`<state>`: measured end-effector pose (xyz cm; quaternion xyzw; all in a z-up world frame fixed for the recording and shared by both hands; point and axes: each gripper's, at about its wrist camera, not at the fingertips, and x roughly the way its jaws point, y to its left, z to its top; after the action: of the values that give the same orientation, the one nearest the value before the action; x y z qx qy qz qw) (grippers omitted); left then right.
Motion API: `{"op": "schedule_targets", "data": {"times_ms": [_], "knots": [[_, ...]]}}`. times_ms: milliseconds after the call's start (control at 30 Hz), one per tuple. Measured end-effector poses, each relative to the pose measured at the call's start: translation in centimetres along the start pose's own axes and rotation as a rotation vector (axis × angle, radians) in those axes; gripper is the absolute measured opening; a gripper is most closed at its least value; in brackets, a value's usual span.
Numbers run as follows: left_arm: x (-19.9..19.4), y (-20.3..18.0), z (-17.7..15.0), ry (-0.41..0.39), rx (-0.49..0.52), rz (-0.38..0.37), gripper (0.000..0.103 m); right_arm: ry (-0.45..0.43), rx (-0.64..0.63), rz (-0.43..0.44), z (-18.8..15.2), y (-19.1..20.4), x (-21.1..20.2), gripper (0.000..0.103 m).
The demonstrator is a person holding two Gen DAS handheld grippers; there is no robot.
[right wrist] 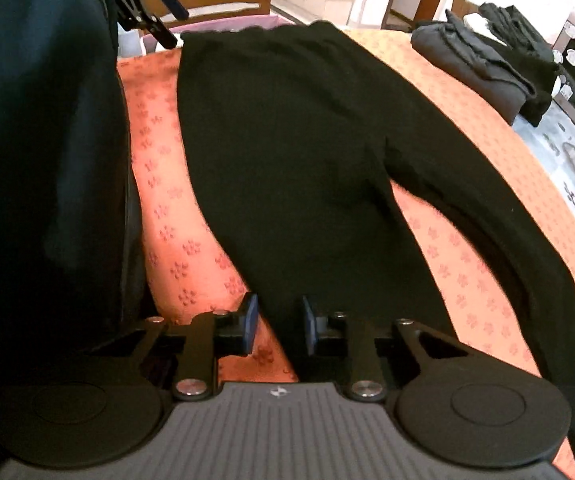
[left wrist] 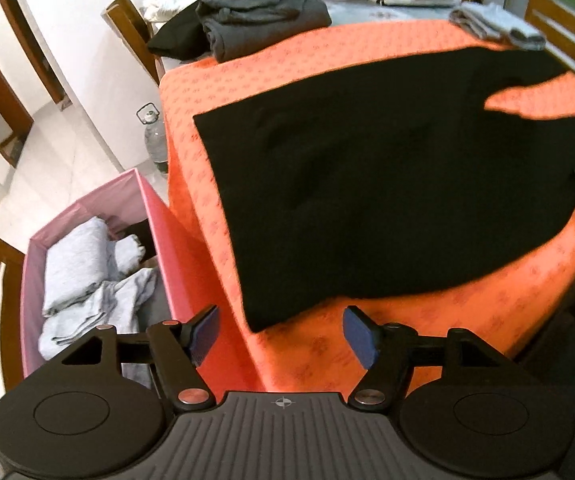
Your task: Fold clothes
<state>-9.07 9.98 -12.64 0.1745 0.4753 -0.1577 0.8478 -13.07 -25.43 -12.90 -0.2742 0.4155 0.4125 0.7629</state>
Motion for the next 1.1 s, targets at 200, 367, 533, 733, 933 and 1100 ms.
{"op": "schedule_targets", "data": {"times_ms": [200, 367, 533, 733, 933, 1100], "knots": [[0.9, -1.1, -0.1, -0.028, 0.119, 0.068, 0.066, 0.011, 0.024, -0.027, 0.0, 0.0, -0.4, 0.006], [1.2, -1.2, 0.5, -0.056, 0.118, 0.069, 0.014, -0.025, 0.06, -0.074, 0.3, -0.3, -1.8, 0.005], [-0.7, 0.2, 2.0, -0.15, 0.009, 0.068, 0.01, -0.102, 0.154, -0.132, 0.8, -1.7, -4.5, 0.005], [-2.1, 1.8, 5.6, -0.216, -0.156, 0.041, 0.01, -0.179, 0.208, -0.238, 2.3, -4.4, -7.3, 0.005], [-1.5, 3.2, 10.2, -0.267, -0.244, 0.046, 0.01, -0.164, 0.217, -0.351, 4.9, -9.3, -7.0, 0.005], [1.7, 3.7, 13.9, -0.226, -0.233, 0.09, 0.01, -0.088, 0.223, -0.375, 7.3, -14.6, -3.4, 0.005]]}}
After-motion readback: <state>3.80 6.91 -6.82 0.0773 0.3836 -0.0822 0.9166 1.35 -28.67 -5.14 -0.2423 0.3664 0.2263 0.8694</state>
